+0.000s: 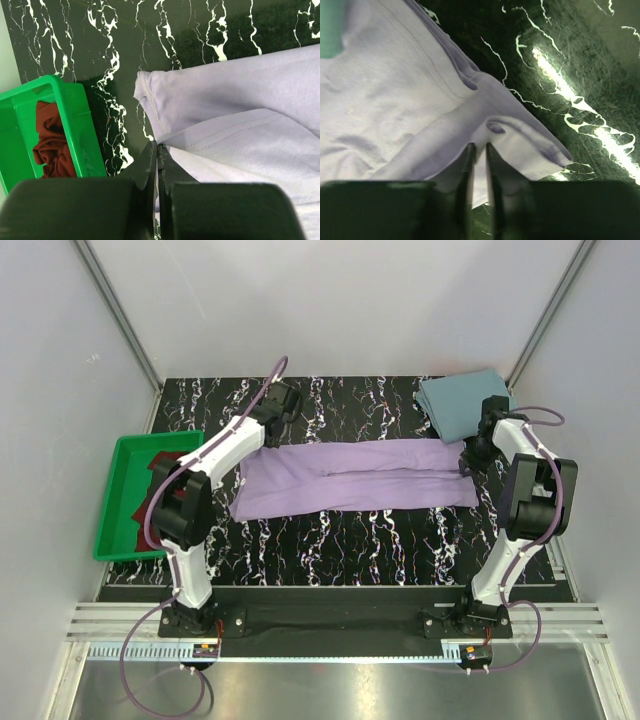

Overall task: Fold and stack the t-shirts
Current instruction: Fold the tshirt

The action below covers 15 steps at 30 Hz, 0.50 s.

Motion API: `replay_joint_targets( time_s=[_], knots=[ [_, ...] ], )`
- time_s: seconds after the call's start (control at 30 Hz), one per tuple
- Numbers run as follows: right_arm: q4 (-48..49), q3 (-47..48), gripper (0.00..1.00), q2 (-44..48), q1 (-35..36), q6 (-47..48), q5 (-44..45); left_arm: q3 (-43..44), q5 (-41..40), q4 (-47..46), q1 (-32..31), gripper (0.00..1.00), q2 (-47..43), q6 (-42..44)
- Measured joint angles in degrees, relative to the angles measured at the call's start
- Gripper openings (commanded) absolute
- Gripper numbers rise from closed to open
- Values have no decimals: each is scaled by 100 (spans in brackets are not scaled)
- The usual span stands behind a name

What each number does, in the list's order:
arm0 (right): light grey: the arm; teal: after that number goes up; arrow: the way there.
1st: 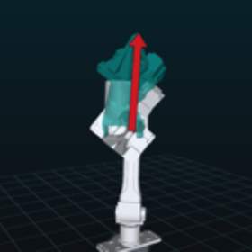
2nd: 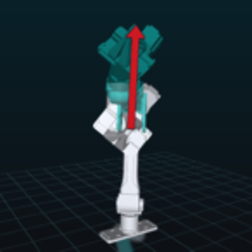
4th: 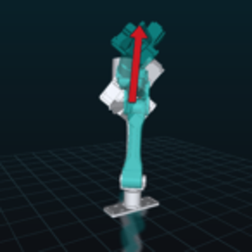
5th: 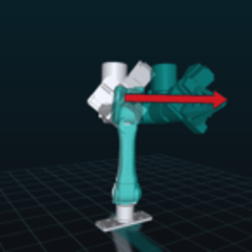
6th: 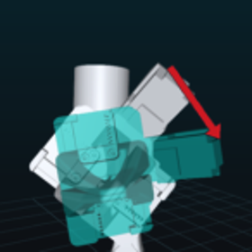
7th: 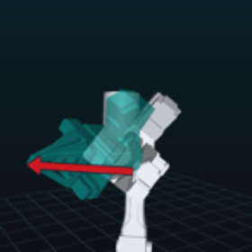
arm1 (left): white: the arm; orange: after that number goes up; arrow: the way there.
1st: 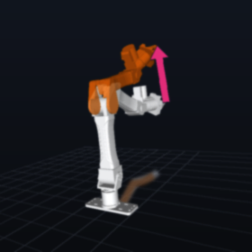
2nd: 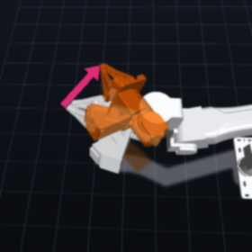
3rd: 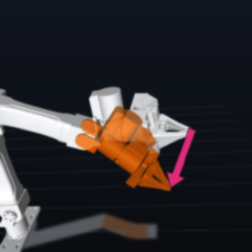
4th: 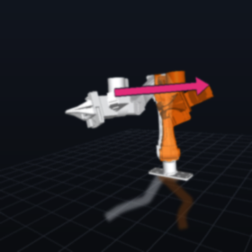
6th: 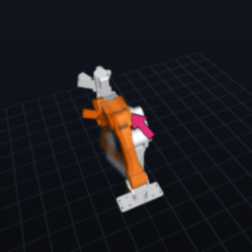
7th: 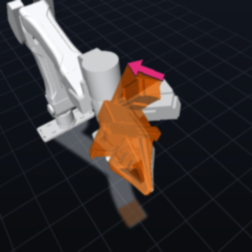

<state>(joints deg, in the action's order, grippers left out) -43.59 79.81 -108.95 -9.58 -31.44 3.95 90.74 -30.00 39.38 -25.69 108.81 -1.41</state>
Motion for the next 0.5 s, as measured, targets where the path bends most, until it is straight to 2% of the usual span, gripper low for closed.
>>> replay_joint_targets(
  time_s=[0.17,0.27,0.4,0.43,0.5],
  knots=[
    [-22,144,36,0,0,-52,9,223,0,20,9,0,203,11],
    [-101,151,37,2,0,-50,79,321,-2,22,11,0,315,22],
    [-63,-2,31,114,0,-48,103,420,-4,59,11,0,442,101],
    [-46,-136,26,199,0,-50,94,426,-4,61,11,0,459,120],
    [0,-415,22,367,0,-52,92,457,-9,79,11,0,507,146]
  ],
)
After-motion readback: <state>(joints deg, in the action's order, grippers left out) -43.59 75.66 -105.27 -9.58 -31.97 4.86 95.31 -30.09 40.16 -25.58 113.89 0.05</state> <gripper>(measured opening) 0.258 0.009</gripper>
